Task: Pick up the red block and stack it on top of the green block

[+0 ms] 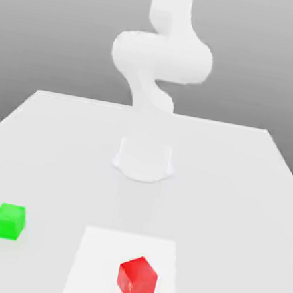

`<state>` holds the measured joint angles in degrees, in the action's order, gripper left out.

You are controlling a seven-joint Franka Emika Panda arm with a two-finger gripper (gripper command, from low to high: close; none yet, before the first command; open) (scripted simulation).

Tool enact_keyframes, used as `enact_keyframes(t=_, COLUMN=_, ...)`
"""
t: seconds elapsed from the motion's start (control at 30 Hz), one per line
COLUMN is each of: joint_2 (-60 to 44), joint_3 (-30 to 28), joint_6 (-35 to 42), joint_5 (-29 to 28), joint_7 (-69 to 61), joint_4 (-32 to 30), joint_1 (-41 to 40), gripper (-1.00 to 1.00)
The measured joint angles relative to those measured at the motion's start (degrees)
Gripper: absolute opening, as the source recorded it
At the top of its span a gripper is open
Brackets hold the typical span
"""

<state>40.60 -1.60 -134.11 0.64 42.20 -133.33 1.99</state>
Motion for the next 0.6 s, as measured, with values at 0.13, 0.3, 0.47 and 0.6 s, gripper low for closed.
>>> enact_keyframes(t=0.13, joint_2=-8.7, joint_3=-2.4, joint_6=-3.8, joint_5=1.3, joint_7=-6.2, joint_4=-2.6, joint_1=3.0, gripper=0.00)
enact_keyframes(t=0.3, joint_2=-19.1, joint_3=-4.5, joint_6=-8.4, joint_5=3.0, joint_7=-13.8, joint_4=-5.6, joint_1=5.9, gripper=0.00)
enact_keyframes(t=0.47, joint_2=-29.6, joint_3=-5.6, joint_6=-13.0, joint_5=4.5, joint_7=-21.1, joint_4=-8.7, joint_1=7.9, gripper=0.00)
enact_keyframes(t=0.6, joint_2=-37.8, joint_3=-5.6, joint_6=-16.7, joint_5=4.7, joint_7=-26.3, joint_4=-11.2, joint_1=8.6, gripper=0.00)
